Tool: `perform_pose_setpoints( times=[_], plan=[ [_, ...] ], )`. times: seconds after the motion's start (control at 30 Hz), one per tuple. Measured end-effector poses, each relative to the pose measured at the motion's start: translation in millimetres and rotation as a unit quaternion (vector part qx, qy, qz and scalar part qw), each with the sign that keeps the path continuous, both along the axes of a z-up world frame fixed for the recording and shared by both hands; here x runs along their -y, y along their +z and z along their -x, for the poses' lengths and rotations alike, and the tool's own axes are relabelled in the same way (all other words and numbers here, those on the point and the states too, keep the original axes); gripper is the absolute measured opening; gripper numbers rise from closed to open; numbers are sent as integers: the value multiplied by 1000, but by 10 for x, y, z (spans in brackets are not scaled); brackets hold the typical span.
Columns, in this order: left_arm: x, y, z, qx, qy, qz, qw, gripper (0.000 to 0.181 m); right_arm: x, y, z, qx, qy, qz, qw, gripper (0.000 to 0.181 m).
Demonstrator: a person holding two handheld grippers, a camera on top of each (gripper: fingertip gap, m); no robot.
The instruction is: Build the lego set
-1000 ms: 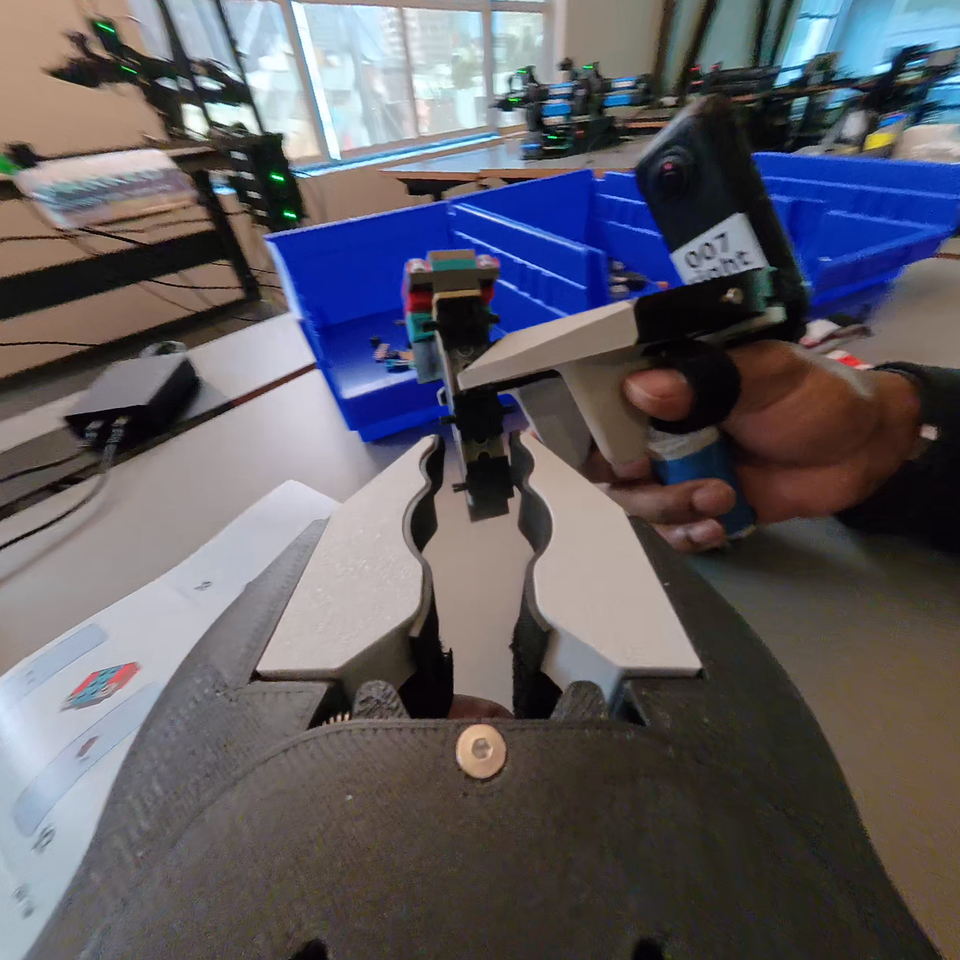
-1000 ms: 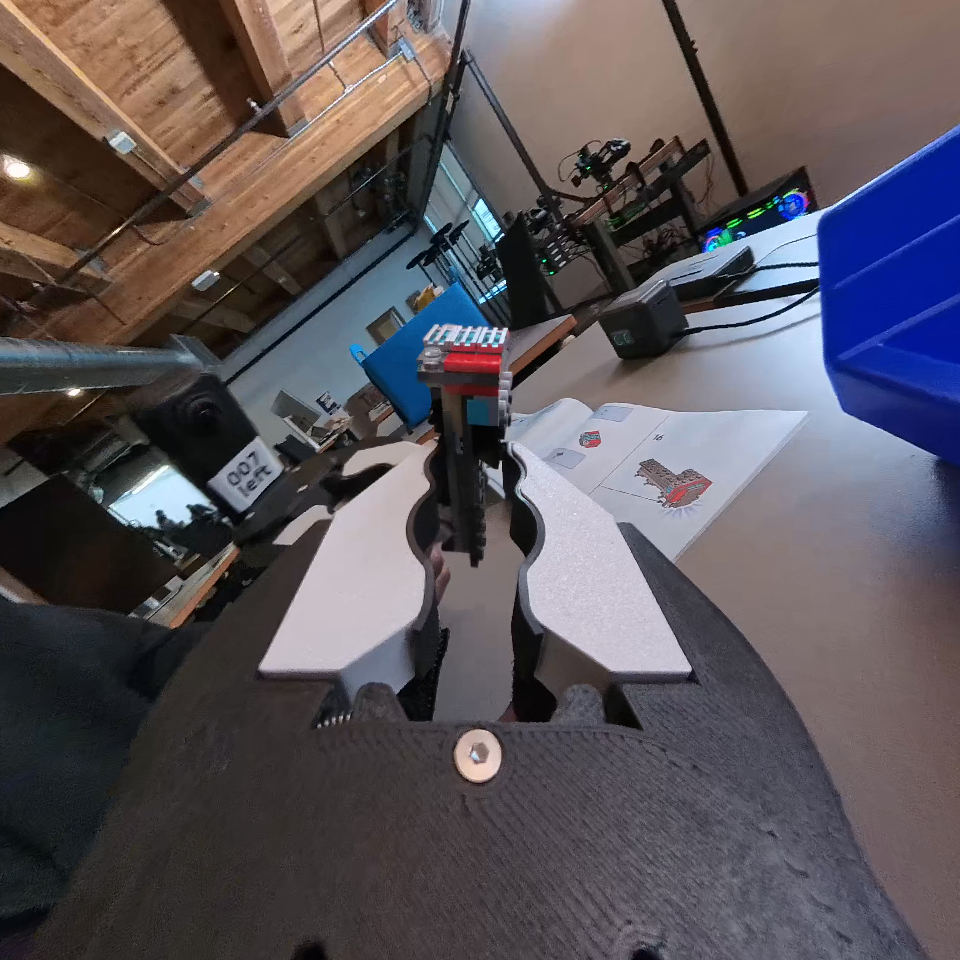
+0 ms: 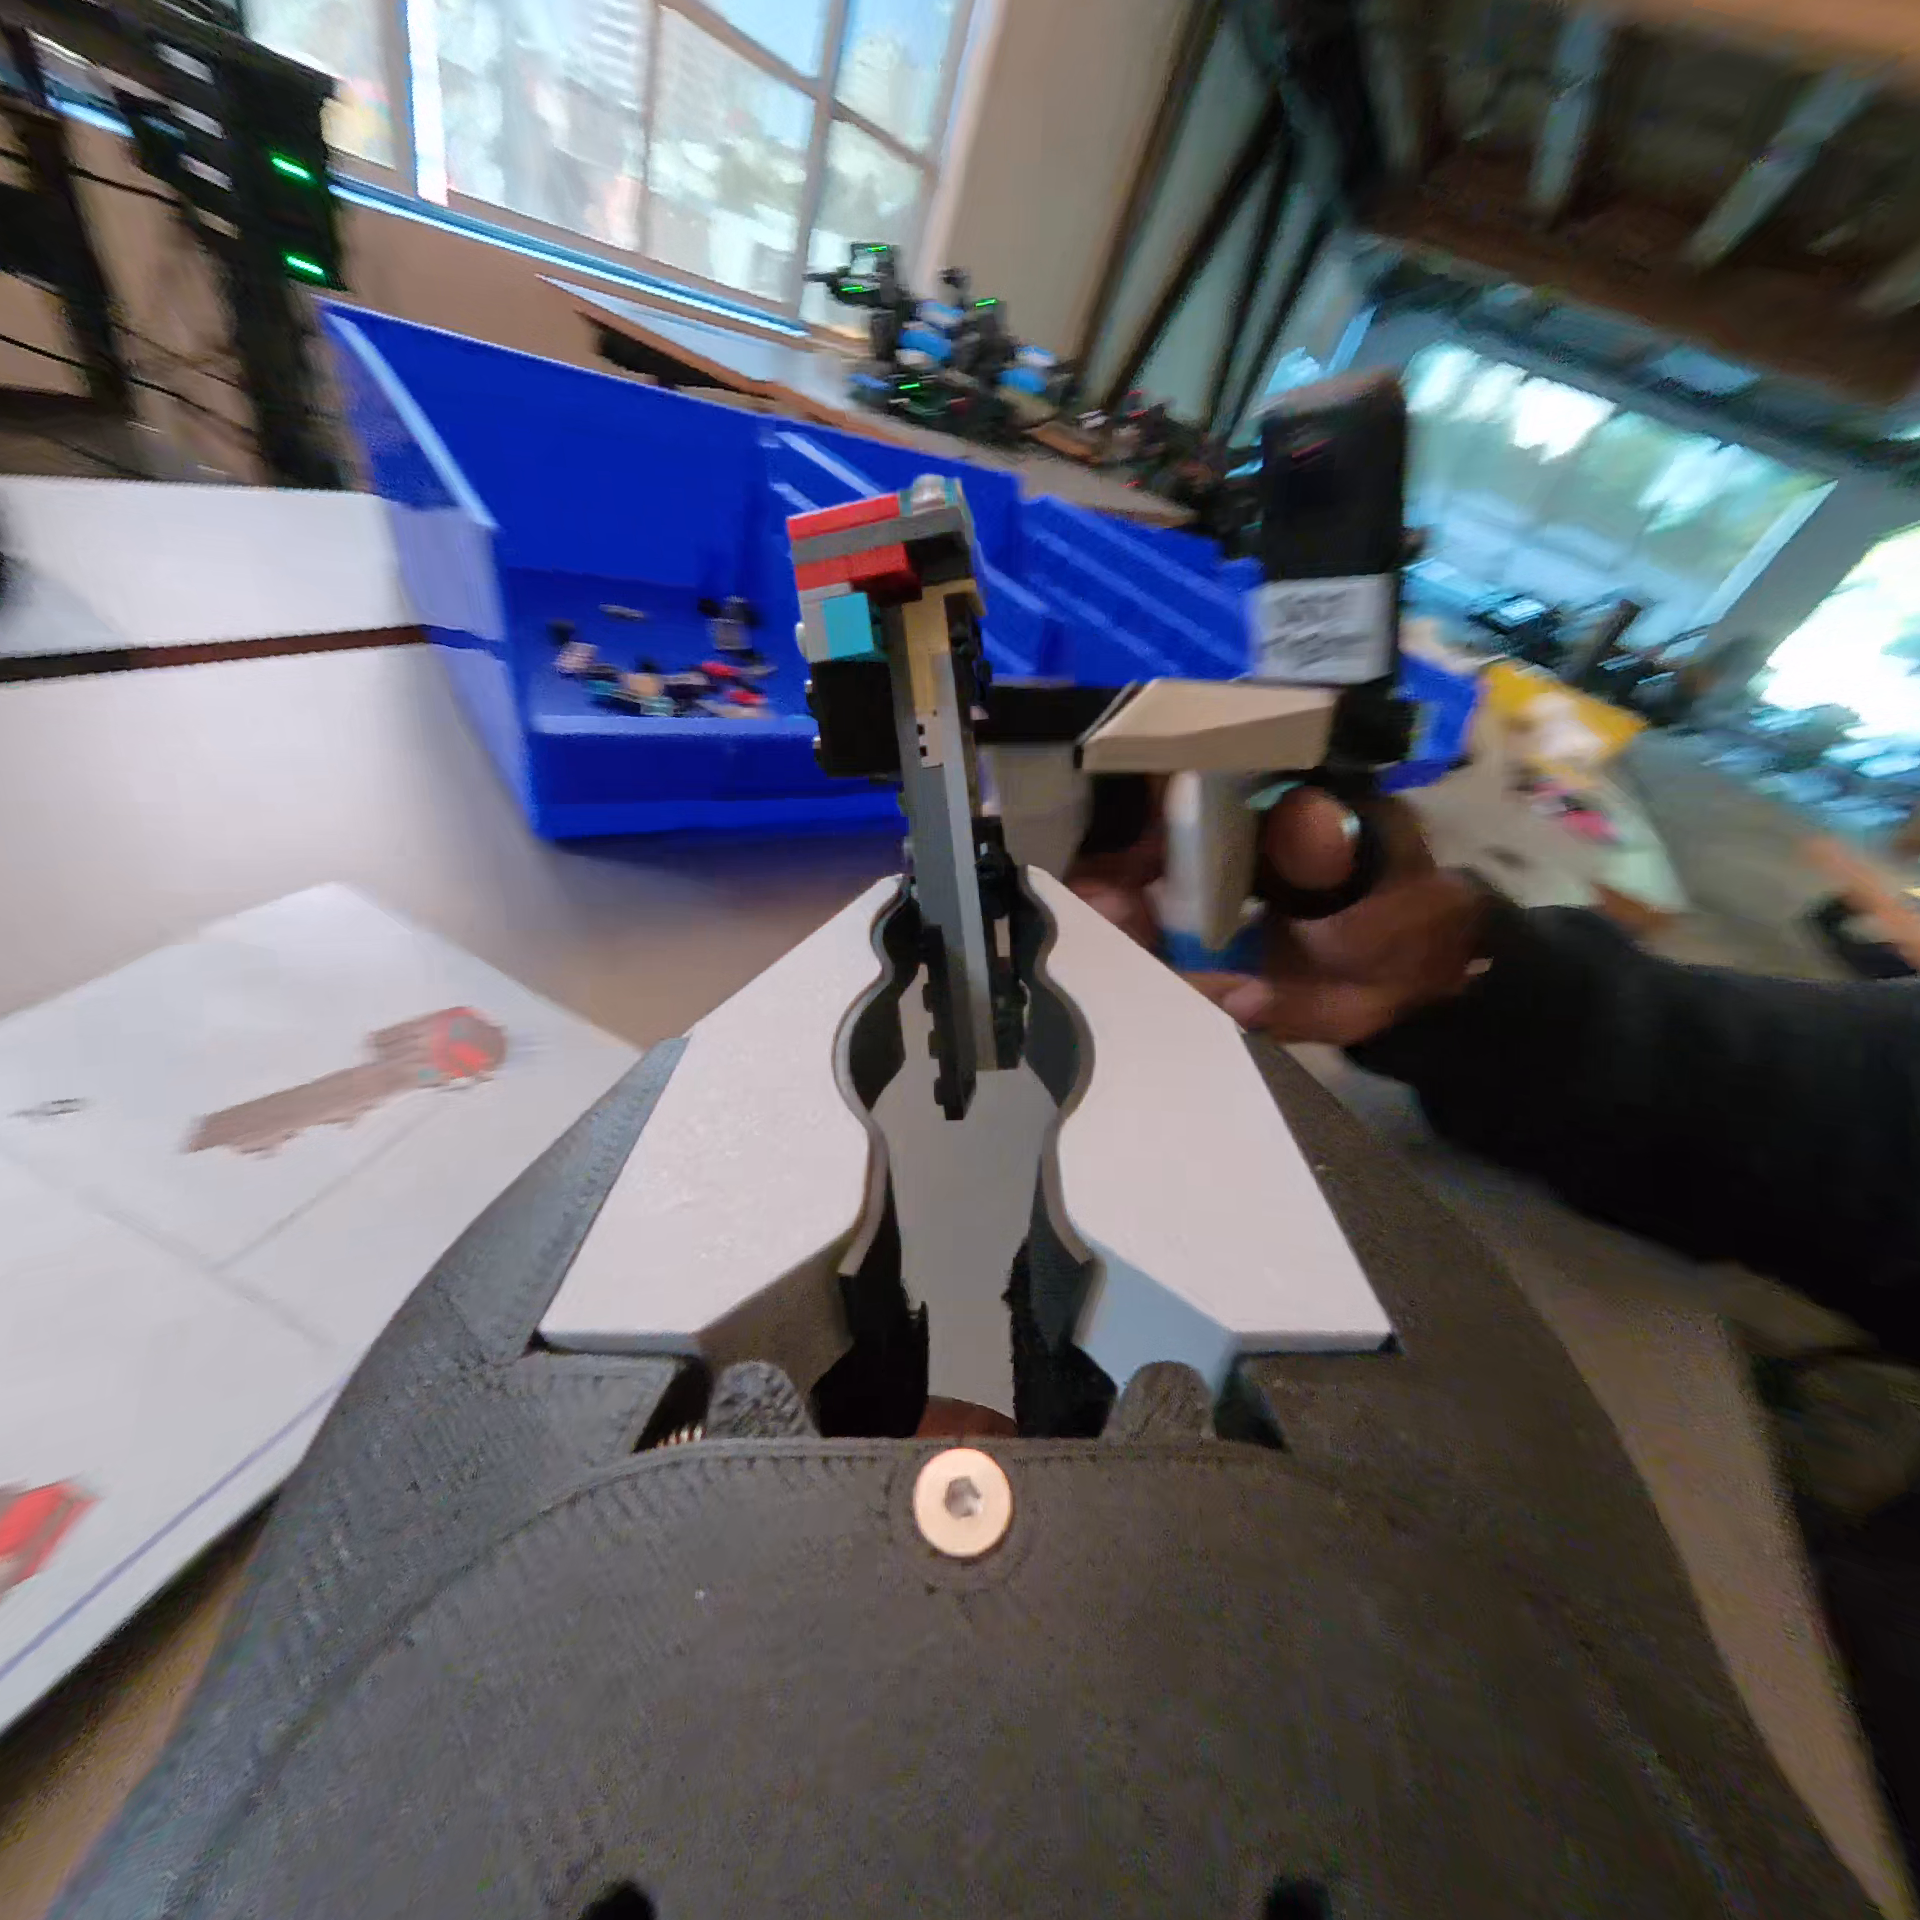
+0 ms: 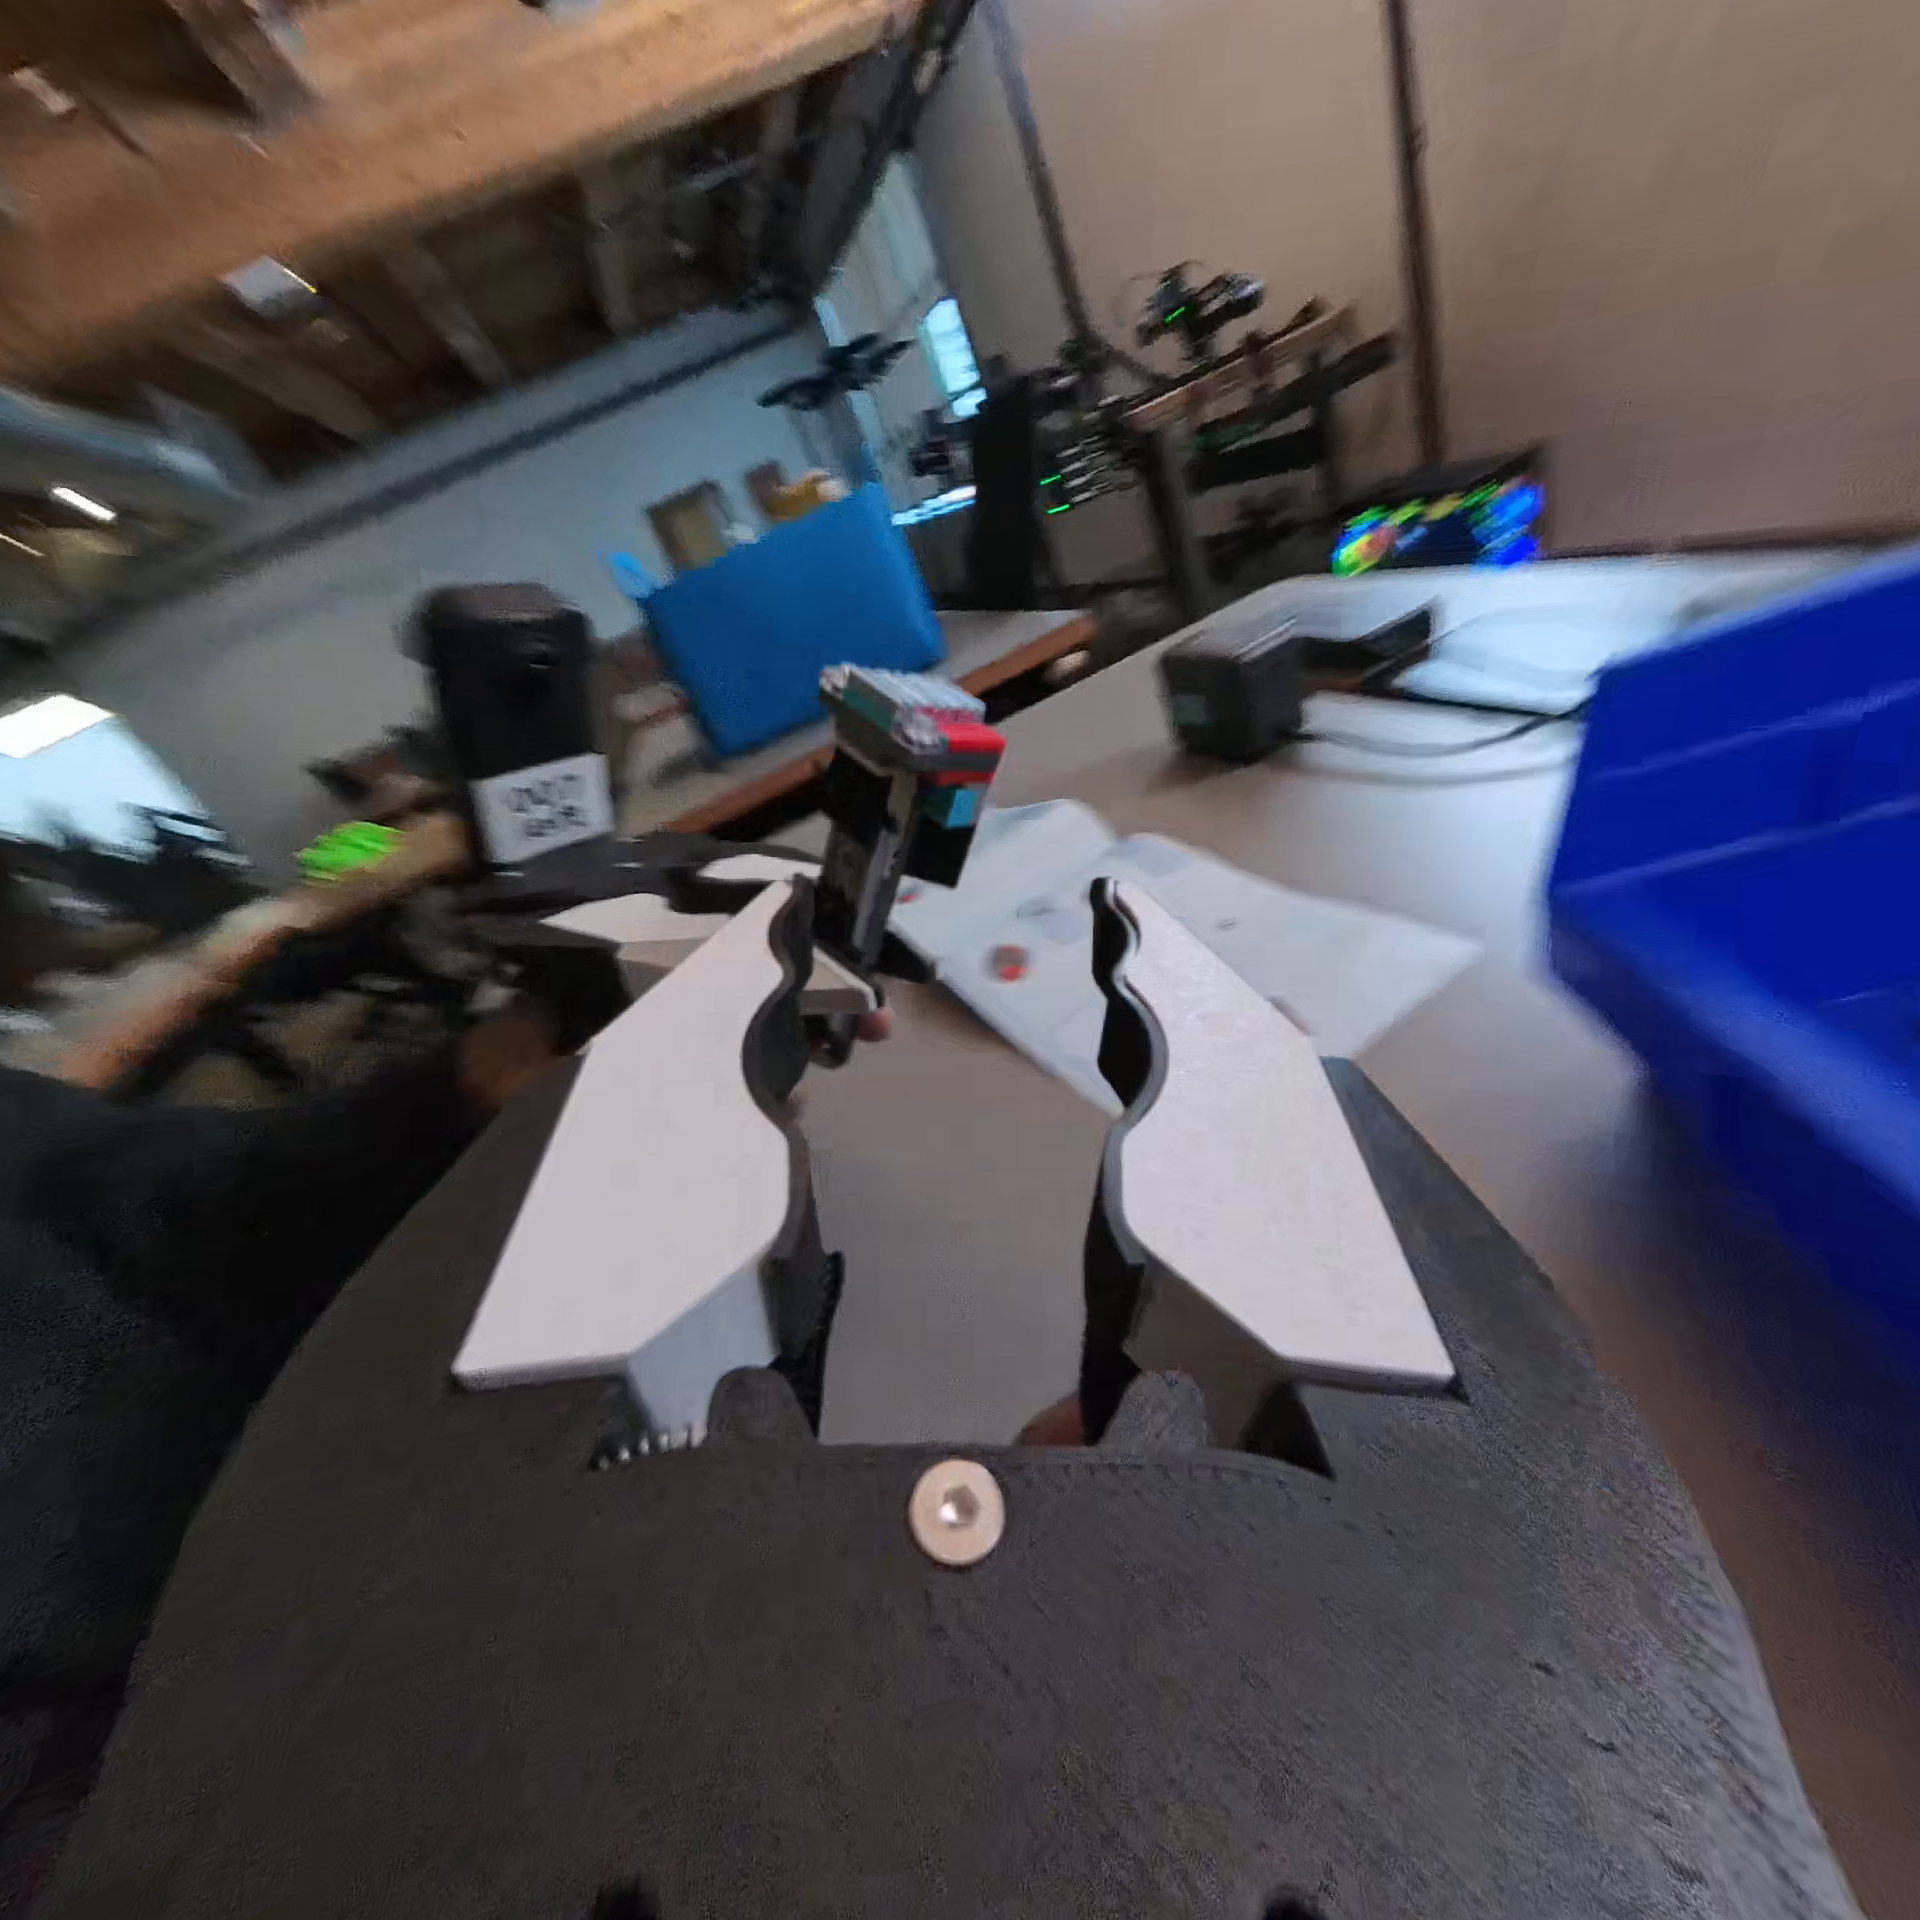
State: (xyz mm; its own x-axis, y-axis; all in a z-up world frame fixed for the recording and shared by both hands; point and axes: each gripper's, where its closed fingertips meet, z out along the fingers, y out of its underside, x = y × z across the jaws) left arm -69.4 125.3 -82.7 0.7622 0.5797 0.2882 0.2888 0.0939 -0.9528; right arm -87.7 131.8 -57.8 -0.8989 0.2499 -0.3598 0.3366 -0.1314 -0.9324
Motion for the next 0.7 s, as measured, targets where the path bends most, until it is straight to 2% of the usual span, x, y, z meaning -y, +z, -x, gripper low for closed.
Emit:
perform_pose_setpoints(
  times=[0.1, 0.2, 0.27, 0.5, 0.7],
  plan=[
    [103, -86, 121, -38, 72, 80, 993, 16, -97, 141, 70, -170, -87, -78, 978, 55],
    [138, -128, 169, -62, 111, 131, 983, 16, -59, 219, 8, -334, -129, -160, 920, 56],
    [138, -152, 182, -79, 126, 161, 976, 16, 14, 237, -61, -399, -129, -187, 888, 56],
    [102, -189, 184, -112, 154, 218, 957, 15, 131, 224, -58, -435, -118, -223, 864, 55],
    [84, -183, 176, -123, 175, 241, 947, 15, 176, 180, -71, -456, -119, -245, 847, 44]
  ],
)
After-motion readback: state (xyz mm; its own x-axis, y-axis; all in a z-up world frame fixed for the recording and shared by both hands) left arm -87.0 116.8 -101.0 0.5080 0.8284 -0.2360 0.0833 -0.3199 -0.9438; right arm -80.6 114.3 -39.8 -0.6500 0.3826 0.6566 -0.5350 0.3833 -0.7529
